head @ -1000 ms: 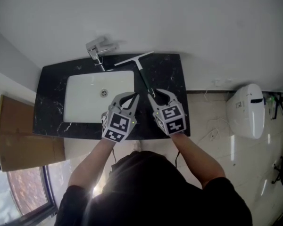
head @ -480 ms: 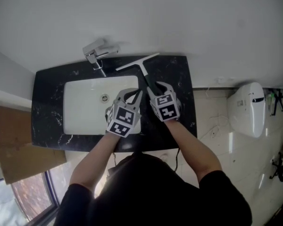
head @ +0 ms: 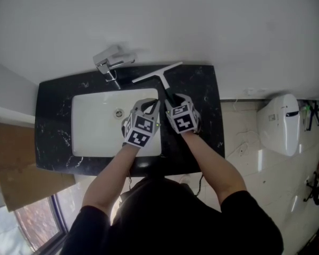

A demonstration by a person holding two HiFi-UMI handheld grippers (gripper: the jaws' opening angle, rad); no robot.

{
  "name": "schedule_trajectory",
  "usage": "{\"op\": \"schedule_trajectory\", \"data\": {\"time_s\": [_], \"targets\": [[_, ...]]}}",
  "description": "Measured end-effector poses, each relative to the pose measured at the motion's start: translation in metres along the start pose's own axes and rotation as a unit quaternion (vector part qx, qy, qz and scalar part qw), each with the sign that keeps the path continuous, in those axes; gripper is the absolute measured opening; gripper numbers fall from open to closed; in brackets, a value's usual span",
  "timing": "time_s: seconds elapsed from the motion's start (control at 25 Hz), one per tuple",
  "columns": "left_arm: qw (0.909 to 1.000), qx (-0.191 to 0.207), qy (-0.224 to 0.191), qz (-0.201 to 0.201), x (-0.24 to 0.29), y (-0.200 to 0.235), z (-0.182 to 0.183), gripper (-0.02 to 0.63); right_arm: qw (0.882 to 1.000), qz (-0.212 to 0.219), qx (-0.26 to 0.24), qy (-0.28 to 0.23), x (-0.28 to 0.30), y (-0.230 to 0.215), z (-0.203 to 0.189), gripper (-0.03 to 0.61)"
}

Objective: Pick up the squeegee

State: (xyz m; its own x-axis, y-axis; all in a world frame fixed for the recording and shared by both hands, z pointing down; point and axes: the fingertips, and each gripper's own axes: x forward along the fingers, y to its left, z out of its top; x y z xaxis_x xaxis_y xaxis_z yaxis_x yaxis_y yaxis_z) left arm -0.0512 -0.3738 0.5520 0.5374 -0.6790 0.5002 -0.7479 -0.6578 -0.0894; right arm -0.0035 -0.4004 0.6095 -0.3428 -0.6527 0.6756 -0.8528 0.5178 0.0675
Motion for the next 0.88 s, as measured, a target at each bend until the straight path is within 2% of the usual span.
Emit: {"op": "schedule_trajectory", "data": {"time_s": [0.36, 0.6, 0.88], "targets": [[1.0, 0.002, 0.002, -0.004, 0.001, 0.001, -0.005, 0.005, 1.0, -0.016, -0.004, 0.015, 0.008, -0.002, -0.005, 0.12], [1.0, 0.006, -0.003, -0.006, -0.006, 0.0, -0.002, 0.005, 0.999, -0.029, 0.016, 0.001, -0.001, -0.007, -0.004, 0.107], [0.9998, 0.011, -0.018, 0.003, -0.026, -0.005, 0.008, 0.005, 0.999, -0.03, 0.012, -0.02, -0.026, -0.002, 0.0, 0.103]]}}
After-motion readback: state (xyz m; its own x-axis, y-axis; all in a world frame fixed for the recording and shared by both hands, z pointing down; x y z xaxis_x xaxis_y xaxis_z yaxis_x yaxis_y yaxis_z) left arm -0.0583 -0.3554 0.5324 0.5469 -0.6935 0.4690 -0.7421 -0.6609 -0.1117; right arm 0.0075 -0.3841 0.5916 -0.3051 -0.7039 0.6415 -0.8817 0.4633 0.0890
